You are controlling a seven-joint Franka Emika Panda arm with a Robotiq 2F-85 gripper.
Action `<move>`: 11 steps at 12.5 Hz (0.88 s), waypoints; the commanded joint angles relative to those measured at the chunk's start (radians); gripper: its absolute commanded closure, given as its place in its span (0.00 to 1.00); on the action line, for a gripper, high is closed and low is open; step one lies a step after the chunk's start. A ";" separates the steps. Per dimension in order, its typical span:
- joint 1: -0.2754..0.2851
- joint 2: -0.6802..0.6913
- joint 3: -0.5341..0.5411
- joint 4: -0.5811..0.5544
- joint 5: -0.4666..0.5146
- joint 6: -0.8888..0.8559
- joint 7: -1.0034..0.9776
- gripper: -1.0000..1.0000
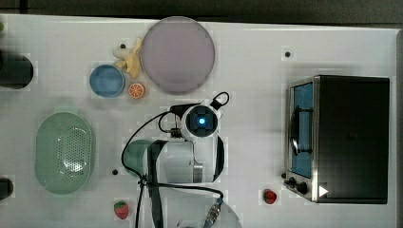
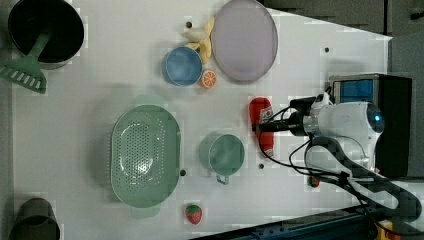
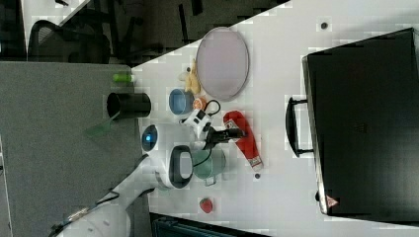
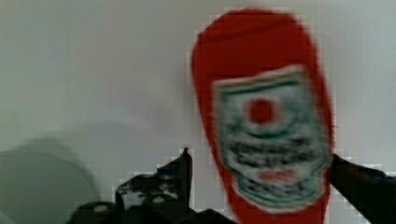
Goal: Pick Ketchup from the table and place it in strainer.
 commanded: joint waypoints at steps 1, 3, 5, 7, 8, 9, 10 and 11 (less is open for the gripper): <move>-0.004 0.031 0.000 0.004 0.009 0.057 -0.036 0.04; -0.003 0.031 0.000 0.005 0.009 0.078 -0.035 0.28; -0.003 0.008 0.000 0.004 0.009 0.074 -0.027 0.37; -0.004 -0.045 0.000 0.007 0.010 0.070 -0.001 0.37; -0.003 -0.086 0.000 0.008 0.010 0.066 0.023 0.37; -0.001 -0.134 0.003 0.011 0.010 0.042 0.054 0.37; 0.003 -0.184 0.011 0.015 0.010 -0.005 0.085 0.37; 0.007 -0.232 0.024 0.025 0.010 -0.067 0.121 0.37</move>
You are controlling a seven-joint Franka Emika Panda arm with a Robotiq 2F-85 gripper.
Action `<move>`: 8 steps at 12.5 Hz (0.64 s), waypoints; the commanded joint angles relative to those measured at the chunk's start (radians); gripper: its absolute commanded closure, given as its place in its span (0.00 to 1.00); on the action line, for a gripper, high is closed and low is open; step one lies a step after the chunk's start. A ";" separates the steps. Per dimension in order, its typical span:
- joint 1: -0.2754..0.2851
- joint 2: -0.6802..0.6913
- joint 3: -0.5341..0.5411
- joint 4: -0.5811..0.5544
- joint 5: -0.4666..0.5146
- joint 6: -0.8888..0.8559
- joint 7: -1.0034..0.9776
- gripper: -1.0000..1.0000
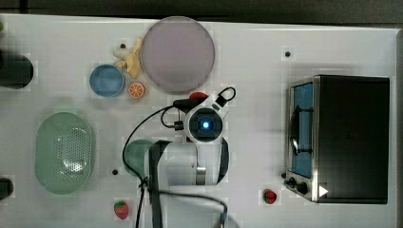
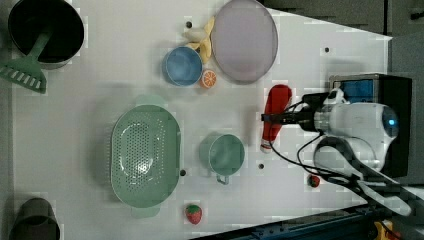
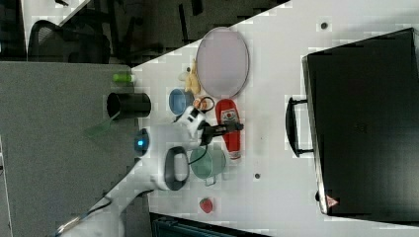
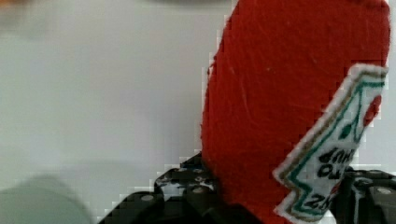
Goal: Pick Ketchup from the table and place it in strainer.
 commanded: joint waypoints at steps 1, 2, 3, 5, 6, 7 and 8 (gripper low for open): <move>0.017 -0.187 0.050 0.051 0.010 -0.154 0.131 0.37; 0.022 -0.232 0.069 0.068 0.010 -0.216 0.155 0.37; 0.029 -0.272 0.092 0.093 0.010 -0.279 0.185 0.37; 0.042 -0.325 0.149 0.140 0.010 -0.413 0.272 0.37; 0.050 -0.331 0.184 0.165 0.010 -0.470 0.336 0.37; 0.059 -0.329 0.222 0.181 0.011 -0.509 0.387 0.37; 0.067 -0.324 0.261 0.195 0.011 -0.513 0.440 0.37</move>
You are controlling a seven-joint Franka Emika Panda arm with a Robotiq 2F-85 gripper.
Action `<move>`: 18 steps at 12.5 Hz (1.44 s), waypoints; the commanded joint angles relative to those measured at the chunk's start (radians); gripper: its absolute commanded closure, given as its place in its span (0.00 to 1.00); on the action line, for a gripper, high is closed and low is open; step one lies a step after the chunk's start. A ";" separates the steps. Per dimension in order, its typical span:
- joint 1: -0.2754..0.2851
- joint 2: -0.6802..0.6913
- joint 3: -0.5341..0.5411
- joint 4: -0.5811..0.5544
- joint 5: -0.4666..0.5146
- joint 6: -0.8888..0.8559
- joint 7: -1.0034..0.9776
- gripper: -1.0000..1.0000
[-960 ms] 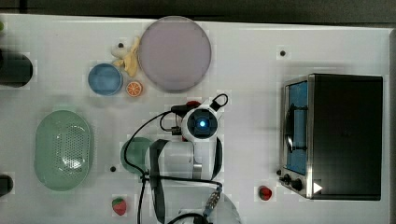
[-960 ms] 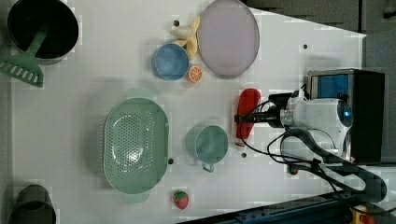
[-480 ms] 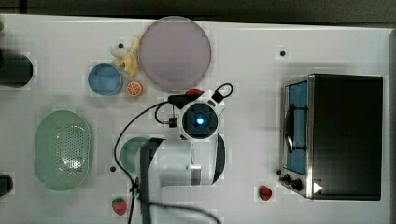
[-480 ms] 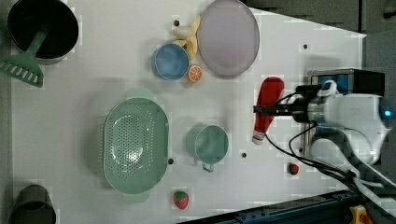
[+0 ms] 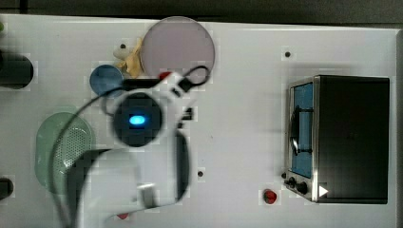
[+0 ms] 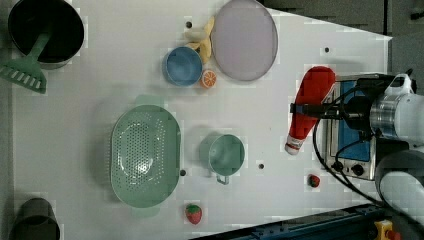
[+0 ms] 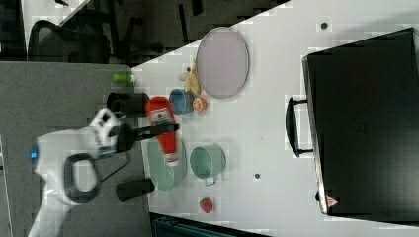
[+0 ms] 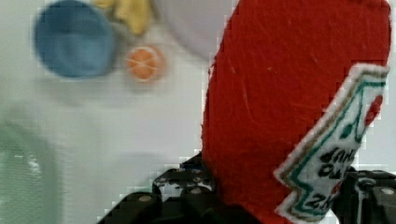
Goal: Pick Ketchup from the table and place it in strainer.
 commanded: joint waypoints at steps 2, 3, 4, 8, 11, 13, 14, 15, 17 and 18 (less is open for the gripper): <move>0.077 0.036 0.160 0.018 0.003 -0.036 0.328 0.37; 0.084 0.047 0.201 0.024 0.003 -0.033 0.402 0.37; 0.090 0.062 0.241 0.027 0.003 -0.026 0.463 0.37; 0.108 0.187 0.364 0.031 0.001 0.136 0.669 0.37; 0.133 0.315 0.389 0.031 -0.001 0.293 0.765 0.37; 0.146 0.393 0.387 0.030 -0.046 0.346 0.766 0.24; 0.149 0.430 0.383 0.030 -0.072 0.360 0.766 0.13; 0.150 0.459 0.381 0.031 -0.081 0.387 0.770 0.01; 0.149 0.470 0.381 0.033 -0.081 0.428 0.793 0.00; 0.143 0.452 0.378 0.034 -0.081 0.421 0.814 0.00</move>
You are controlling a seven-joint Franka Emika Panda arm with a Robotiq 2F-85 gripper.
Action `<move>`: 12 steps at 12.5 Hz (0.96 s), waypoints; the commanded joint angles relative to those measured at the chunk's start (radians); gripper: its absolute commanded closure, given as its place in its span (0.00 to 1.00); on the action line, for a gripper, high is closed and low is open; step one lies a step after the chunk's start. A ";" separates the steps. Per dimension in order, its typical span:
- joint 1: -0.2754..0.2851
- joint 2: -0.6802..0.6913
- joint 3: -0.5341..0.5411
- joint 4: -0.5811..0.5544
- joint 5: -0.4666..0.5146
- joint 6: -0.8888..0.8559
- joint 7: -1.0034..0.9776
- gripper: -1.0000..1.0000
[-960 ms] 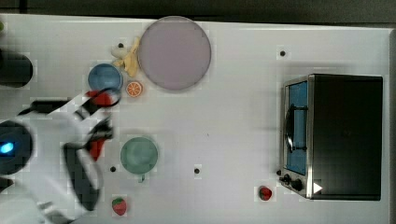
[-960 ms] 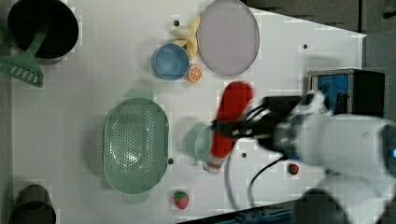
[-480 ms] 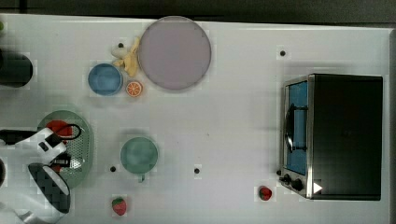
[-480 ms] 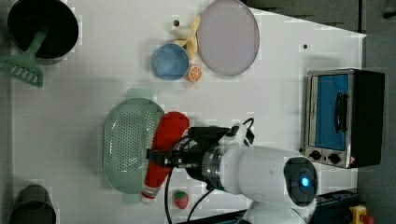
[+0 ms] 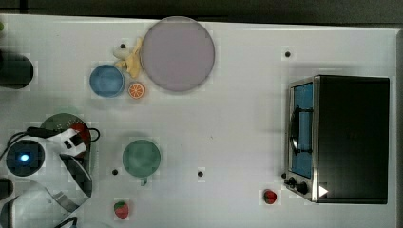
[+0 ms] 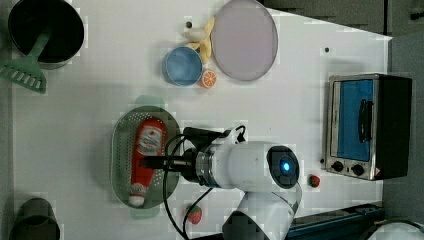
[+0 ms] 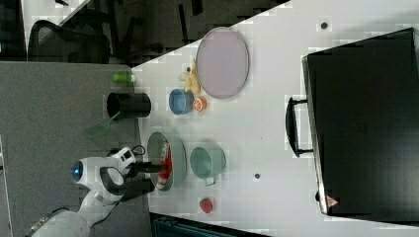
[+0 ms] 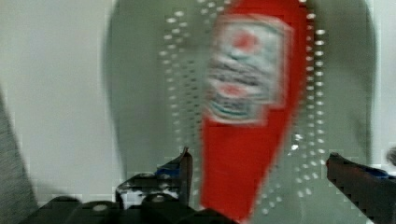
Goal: Pick Ketchup from the table and place it in strainer.
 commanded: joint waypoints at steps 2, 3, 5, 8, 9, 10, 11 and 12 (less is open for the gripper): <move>-0.048 -0.146 0.002 0.036 -0.016 -0.052 0.128 0.00; -0.073 -0.209 0.001 0.040 -0.015 -0.131 0.132 0.00; -0.135 -0.346 -0.007 0.071 -0.013 -0.328 0.128 0.00; -0.215 -0.509 -0.078 0.163 0.012 -0.636 0.059 0.00; -0.236 -0.548 -0.124 0.197 0.022 -0.716 0.041 0.00; -0.252 -0.581 -0.176 0.232 0.029 -0.768 0.025 0.00; -0.262 -0.609 -0.232 0.261 0.029 -0.807 0.012 0.00; -0.267 -0.630 -0.291 0.282 0.029 -0.829 0.012 0.00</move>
